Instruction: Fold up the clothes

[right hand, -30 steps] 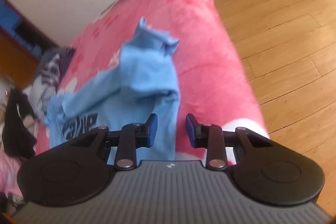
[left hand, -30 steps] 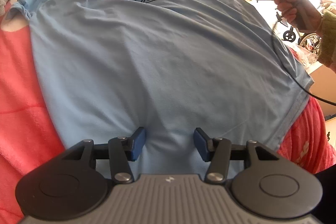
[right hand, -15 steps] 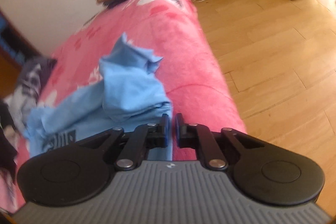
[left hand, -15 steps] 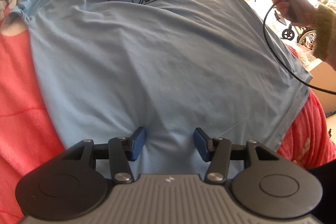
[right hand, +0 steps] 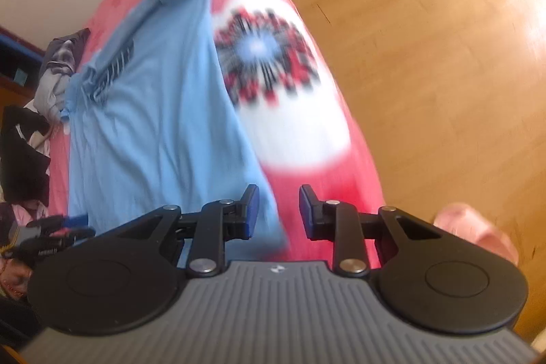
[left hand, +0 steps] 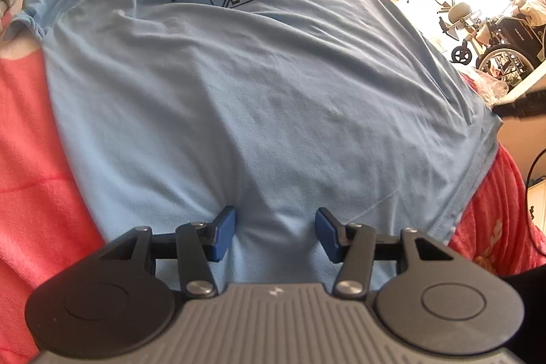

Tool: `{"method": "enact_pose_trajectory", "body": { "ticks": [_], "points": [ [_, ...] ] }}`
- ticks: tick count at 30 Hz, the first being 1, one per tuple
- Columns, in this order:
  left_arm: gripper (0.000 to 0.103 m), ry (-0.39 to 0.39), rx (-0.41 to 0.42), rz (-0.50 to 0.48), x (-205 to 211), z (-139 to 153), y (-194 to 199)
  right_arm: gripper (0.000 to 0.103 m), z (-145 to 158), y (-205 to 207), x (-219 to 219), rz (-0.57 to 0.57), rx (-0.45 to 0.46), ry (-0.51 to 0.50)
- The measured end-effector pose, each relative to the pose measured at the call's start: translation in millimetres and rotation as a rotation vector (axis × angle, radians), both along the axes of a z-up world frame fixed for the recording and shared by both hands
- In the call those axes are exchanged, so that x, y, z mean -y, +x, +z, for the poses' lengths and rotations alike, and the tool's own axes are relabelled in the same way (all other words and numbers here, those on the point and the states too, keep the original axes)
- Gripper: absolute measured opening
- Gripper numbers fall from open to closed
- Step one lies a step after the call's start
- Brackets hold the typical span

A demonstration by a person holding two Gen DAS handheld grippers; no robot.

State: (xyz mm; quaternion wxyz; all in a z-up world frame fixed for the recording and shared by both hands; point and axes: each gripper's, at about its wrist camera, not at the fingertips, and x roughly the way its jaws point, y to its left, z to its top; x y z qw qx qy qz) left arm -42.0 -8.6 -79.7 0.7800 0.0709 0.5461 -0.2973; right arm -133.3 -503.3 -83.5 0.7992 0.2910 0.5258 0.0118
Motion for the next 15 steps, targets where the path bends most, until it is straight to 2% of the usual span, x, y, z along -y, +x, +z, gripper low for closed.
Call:
{"method": "enact_pose_trajectory", "body": {
  "ticks": [3,5,8,10,15],
  "points": [
    [0.053,0.006,-0.006,0.005,1,1,1,0.025,1,-25,-2,-0.071,0.015,0.028],
    [0.053,0.005,-0.011,0.013,1,1,2,0.024,8,-39,-7,-0.104,0.058,0.066],
    [0.053,0.005,-0.009,0.021,0,1,1,0.023,14,-47,-21,-0.111,0.091,0.124],
    [0.053,0.007,-0.004,0.021,0,2,0,0.023,10,-47,-31,-0.090,0.061,0.099],
    [0.053,0.013,0.005,0.020,0,2,-1,0.022,-8,-56,-31,-0.126,0.051,0.140]
  ]
}}
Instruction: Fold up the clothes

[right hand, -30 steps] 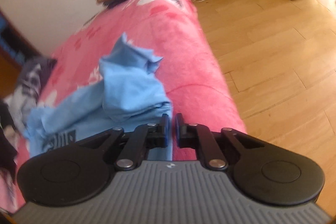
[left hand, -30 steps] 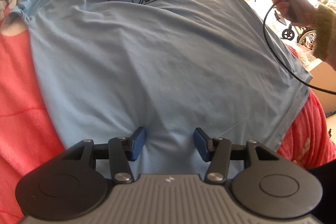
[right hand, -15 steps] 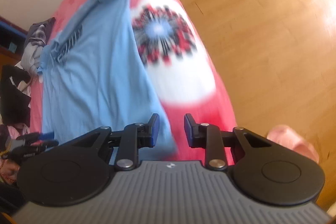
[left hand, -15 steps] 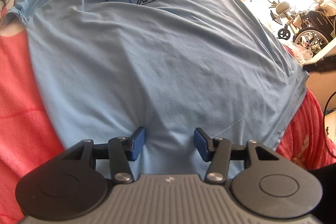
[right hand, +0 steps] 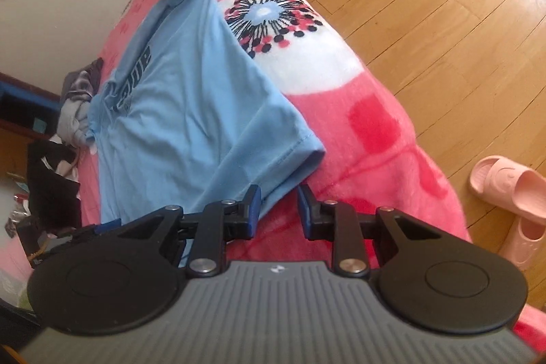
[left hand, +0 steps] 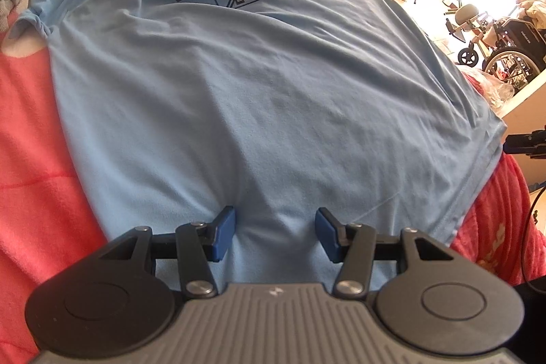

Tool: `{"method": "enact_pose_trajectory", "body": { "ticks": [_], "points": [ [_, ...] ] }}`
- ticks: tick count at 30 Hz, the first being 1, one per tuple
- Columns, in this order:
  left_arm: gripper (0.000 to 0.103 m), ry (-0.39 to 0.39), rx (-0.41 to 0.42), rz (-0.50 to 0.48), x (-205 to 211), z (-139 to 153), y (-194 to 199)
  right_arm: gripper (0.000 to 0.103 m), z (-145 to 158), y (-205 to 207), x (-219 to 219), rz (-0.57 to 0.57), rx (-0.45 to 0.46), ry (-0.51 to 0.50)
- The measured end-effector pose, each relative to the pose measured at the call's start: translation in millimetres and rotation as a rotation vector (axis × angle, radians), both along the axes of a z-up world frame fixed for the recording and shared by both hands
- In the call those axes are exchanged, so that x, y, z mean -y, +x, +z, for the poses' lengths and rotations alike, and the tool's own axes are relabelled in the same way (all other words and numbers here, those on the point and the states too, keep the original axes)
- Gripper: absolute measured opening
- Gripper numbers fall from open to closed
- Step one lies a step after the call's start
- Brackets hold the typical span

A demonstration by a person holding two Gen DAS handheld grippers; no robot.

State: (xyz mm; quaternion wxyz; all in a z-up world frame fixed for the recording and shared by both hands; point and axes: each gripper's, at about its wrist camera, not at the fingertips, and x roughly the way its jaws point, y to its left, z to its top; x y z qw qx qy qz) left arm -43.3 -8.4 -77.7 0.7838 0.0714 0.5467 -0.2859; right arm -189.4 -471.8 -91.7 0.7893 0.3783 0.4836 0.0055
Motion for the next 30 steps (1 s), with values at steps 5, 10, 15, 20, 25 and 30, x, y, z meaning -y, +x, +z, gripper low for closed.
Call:
{"method": "enact_pose_trajectory", "body": {
  "ticks": [5,10,15,20,25,30],
  "points": [
    [0.053,0.005,0.008,-0.002,1,-1,-1,0.014,-6,3,-3,-0.013,0.015,-0.035],
    [0.053,0.010,0.006,0.000,-1,0,-1,0.000,2,1,-14,0.019,0.054,-0.126],
    [0.053,0.016,0.006,-0.005,-2,-1,-1,0.000,-10,-6,-1,-0.017,-0.008,-0.155],
    [0.053,0.016,0.004,-0.004,-2,-2,-1,0.001,-3,-14,6,-0.073,0.005,-0.169],
    [0.053,0.020,0.012,-0.009,-1,-3,-2,0.002,31,3,-20,0.064,0.114,-0.304],
    [0.053,0.033,0.014,-0.023,-1,-1,-4,0.002,30,59,-92,0.452,0.153,-0.443]
  ]
}}
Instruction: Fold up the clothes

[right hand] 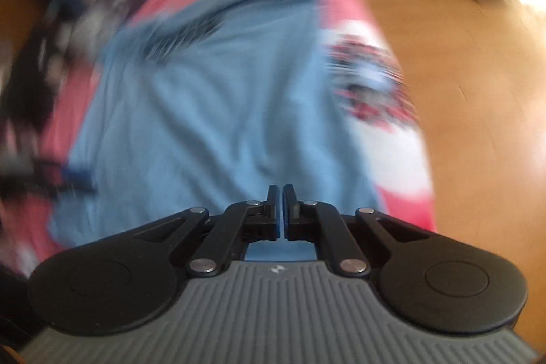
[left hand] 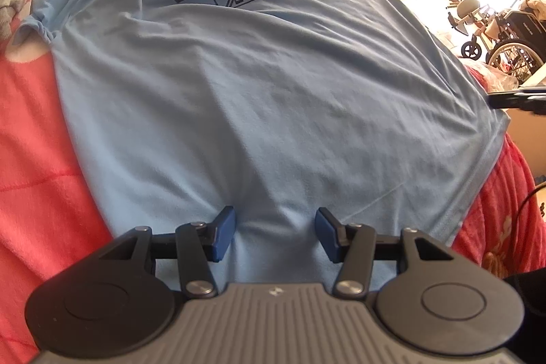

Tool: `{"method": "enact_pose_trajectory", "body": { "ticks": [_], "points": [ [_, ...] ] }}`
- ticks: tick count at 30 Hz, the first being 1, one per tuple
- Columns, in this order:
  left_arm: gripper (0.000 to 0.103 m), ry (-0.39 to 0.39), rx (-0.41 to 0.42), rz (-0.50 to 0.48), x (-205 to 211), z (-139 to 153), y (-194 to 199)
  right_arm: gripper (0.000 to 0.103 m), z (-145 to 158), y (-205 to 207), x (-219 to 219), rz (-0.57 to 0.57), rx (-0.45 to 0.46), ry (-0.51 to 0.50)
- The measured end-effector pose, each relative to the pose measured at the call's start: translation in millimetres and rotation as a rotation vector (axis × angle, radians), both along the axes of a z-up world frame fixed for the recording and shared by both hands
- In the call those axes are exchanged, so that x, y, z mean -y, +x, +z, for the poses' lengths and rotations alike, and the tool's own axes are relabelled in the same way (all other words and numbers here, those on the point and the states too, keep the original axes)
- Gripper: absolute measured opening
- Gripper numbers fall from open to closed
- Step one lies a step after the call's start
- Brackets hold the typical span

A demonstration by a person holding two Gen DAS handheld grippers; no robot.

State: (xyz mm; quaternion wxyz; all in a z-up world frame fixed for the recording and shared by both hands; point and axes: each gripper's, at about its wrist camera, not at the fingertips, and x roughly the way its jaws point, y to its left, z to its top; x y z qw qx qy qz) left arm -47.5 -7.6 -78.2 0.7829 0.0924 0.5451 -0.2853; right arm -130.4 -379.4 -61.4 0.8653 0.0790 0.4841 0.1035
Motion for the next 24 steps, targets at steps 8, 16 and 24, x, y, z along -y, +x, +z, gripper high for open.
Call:
{"method": "enact_pose_trajectory", "body": {
  "ticks": [8,16,24],
  "points": [
    [0.053,-0.025,-0.022,0.002,-27,10,-23,0.002,-1,-18,-48,0.381,-0.218,-0.278],
    [0.053,-0.017,-0.024,-0.157,2,4,-42,0.002,-4,5,-123,0.648,-0.061,-0.246],
    [0.053,0.012,-0.054,-0.132,-20,8,-62,0.002,11,-1,-143,0.785,-0.048,-0.252]
  ]
}}
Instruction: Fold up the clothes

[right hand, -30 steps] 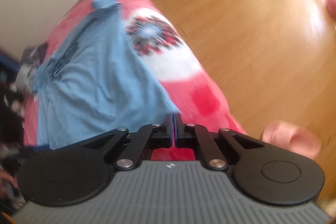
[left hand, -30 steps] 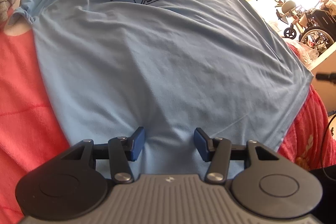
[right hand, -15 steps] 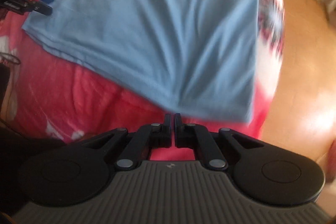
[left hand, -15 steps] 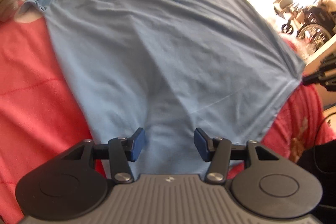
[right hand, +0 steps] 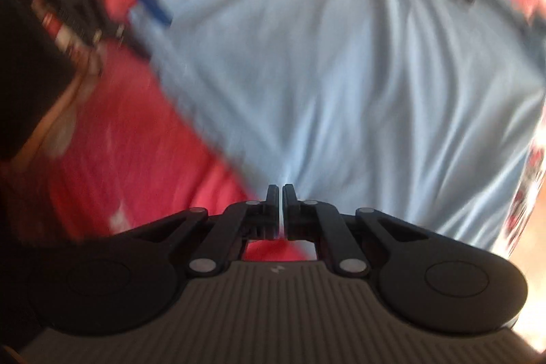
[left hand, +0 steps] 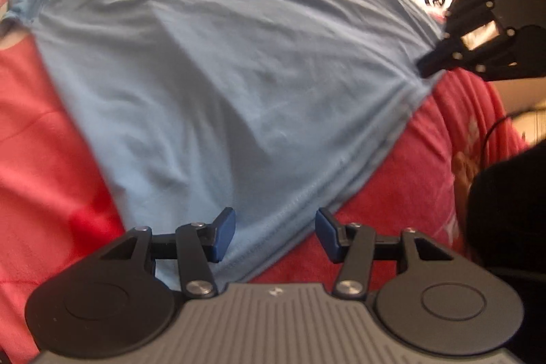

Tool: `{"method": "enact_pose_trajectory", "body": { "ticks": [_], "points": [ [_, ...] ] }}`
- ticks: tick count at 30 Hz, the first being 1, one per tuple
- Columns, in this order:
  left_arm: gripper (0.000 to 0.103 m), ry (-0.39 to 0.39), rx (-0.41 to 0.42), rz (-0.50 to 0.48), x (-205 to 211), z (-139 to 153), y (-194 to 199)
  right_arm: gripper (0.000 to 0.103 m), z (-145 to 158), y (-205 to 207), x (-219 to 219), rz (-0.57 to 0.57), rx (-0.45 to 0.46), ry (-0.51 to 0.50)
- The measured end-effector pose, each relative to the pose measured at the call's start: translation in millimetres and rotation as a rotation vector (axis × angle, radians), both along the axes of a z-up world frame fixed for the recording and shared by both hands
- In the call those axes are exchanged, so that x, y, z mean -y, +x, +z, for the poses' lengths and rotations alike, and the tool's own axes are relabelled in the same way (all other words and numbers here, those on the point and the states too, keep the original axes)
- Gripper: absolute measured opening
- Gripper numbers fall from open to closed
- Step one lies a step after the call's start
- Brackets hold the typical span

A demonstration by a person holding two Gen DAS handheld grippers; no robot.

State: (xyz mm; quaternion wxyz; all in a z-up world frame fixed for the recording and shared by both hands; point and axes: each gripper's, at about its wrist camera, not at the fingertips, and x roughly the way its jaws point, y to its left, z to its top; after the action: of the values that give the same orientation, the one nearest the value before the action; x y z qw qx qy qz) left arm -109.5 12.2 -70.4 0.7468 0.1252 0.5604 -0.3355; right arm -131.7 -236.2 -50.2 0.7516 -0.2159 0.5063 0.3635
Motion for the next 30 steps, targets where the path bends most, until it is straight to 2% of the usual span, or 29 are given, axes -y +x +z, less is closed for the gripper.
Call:
{"method": "enact_pose_trajectory", "body": {
  "ticks": [2,4,5,7,10,13,16,17,20,22,24,27,28,30],
  "points": [
    [0.053,-0.009,-0.024,0.025,-1,-2,7,0.002,5,10,-12,0.007,0.078,0.054],
    [0.053,-0.005,-0.056,0.037,-4,-5,9,0.002,-7,14,-30,0.053,0.076,0.077],
    [0.053,0.000,-0.073,0.050,-6,-6,9,0.002,-19,11,-38,0.092,0.032,0.071],
    [0.053,0.000,-0.111,0.090,-14,-7,7,0.002,-28,-11,-51,0.192,0.013,0.051],
    [0.053,-0.009,-0.140,0.131,-23,-7,3,0.000,-12,-18,-63,0.307,-0.058,0.093],
    [0.053,-0.011,-0.137,0.133,-26,-8,0,0.000,-1,-8,-73,0.283,0.057,0.111],
    [0.053,-0.010,-0.137,0.137,-31,-8,-3,0.000,-10,11,-83,0.215,0.046,0.178],
    [0.053,-0.009,-0.140,0.140,-34,-6,-5,0.000,-20,9,-89,0.233,-0.003,0.175],
    [0.053,0.003,-0.149,0.160,-45,-3,-11,0.001,-26,-17,-99,0.387,-0.073,0.158],
    [0.053,0.007,-0.144,0.169,-51,0,-14,0.000,-12,-21,-95,0.437,-0.068,0.155],
    [0.053,0.005,-0.134,0.176,-57,5,-17,0.000,0,-8,-96,0.407,0.002,0.165],
    [0.053,0.010,-0.110,0.189,-63,10,-17,0.001,6,23,-97,0.277,0.038,0.242],
    [0.053,0.015,-0.105,0.196,-65,11,-17,0.001,-1,32,-103,0.252,0.032,0.244],
    [0.053,0.025,-0.097,0.220,-72,13,-18,0.001,-26,26,-111,0.275,-0.082,0.232]
  ]
}}
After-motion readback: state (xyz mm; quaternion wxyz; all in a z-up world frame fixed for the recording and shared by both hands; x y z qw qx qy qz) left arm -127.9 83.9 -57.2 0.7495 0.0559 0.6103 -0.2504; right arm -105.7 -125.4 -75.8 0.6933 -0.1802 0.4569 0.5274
